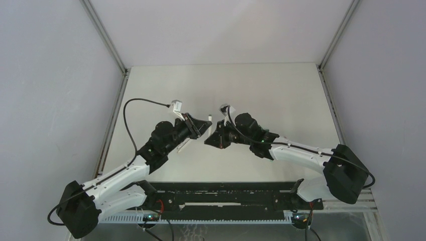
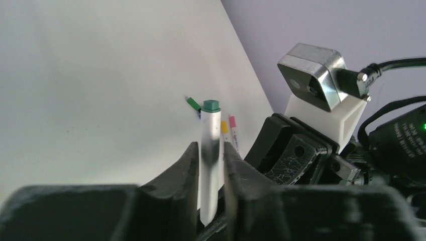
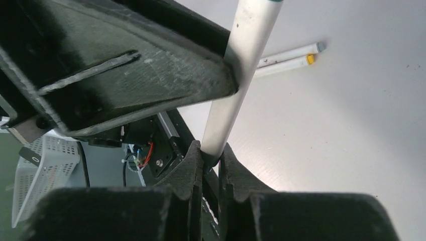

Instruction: Insert the pens into the pen caps

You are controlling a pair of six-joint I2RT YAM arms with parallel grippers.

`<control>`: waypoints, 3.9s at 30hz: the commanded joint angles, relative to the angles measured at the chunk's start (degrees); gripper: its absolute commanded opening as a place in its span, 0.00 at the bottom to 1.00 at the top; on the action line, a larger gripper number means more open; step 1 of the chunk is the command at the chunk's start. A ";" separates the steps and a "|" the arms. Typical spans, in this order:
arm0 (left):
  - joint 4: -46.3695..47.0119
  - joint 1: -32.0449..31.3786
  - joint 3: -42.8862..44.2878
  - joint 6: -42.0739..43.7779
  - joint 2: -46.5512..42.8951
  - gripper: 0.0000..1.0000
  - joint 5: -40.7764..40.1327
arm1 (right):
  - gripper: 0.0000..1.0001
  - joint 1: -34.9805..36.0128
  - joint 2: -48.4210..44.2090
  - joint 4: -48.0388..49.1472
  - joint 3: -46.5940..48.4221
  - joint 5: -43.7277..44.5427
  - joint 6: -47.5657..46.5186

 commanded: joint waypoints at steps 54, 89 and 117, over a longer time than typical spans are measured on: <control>-10.32 -50.67 3.89 65.50 3.73 0.55 -14.25 | 0.00 0.63 -2.13 -56.81 7.76 -48.51 -19.46; -4.91 -11.52 -2.84 28.21 -7.53 0.00 2.66 | 0.64 -26.73 -22.86 -49.37 7.32 13.20 -16.76; 2.04 8.47 -3.64 17.55 -8.18 0.00 22.09 | 0.33 -30.87 22.14 -39.79 21.25 24.25 -26.24</control>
